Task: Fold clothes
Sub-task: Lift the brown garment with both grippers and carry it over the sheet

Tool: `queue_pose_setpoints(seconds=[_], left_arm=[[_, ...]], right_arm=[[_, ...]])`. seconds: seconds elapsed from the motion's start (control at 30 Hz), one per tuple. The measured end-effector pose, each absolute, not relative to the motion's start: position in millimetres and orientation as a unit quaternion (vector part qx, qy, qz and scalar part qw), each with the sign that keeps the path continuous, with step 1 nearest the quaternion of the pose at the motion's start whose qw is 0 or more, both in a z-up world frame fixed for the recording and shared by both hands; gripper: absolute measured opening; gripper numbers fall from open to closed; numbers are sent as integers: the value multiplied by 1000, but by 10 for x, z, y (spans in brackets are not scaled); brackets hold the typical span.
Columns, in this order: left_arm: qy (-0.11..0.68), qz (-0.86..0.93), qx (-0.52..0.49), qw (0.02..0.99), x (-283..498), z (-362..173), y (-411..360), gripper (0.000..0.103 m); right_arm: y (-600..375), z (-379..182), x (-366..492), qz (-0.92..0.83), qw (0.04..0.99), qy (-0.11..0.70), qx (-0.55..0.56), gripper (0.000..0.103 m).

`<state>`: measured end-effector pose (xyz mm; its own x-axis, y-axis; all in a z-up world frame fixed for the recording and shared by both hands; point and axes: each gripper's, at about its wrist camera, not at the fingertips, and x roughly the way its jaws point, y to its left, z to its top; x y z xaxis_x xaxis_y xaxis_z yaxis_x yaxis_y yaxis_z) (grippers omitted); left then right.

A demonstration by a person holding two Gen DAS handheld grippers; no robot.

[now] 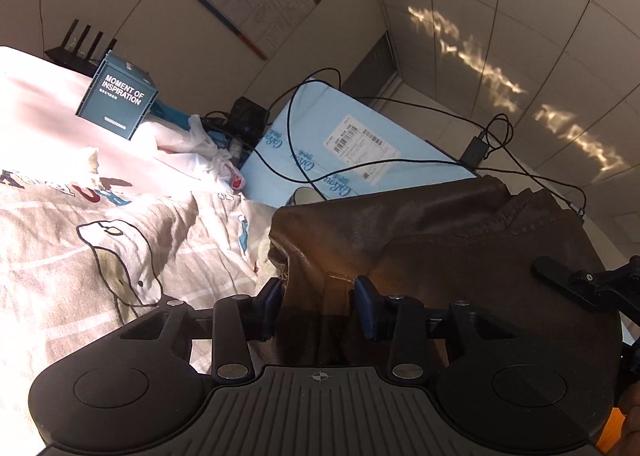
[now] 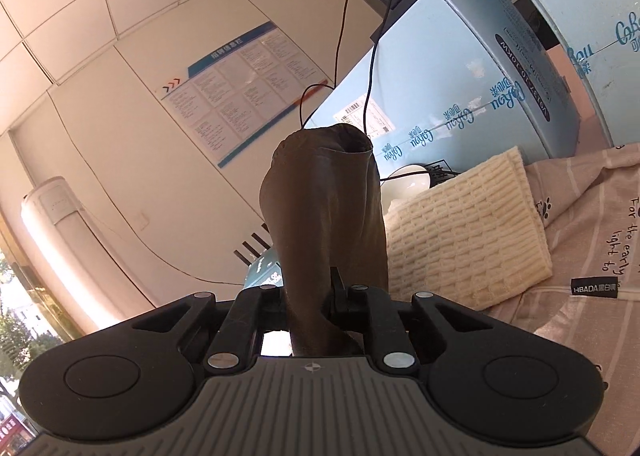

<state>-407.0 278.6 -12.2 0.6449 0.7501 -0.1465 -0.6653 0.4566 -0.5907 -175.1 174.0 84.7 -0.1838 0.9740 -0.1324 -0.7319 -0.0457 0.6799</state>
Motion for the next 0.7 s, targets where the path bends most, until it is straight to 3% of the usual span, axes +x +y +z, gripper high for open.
queue_pose_setpoints(seconds=[0.5,0.7], left_arm=[[75,190,-250,947,-2500,76,2120,36],[168,139,-224,950,-1969,-83,1972,36]], right_arm=[[51,701,-996,580,704,306,275,12],[-416,339,-544,495,739,343,302,12]])
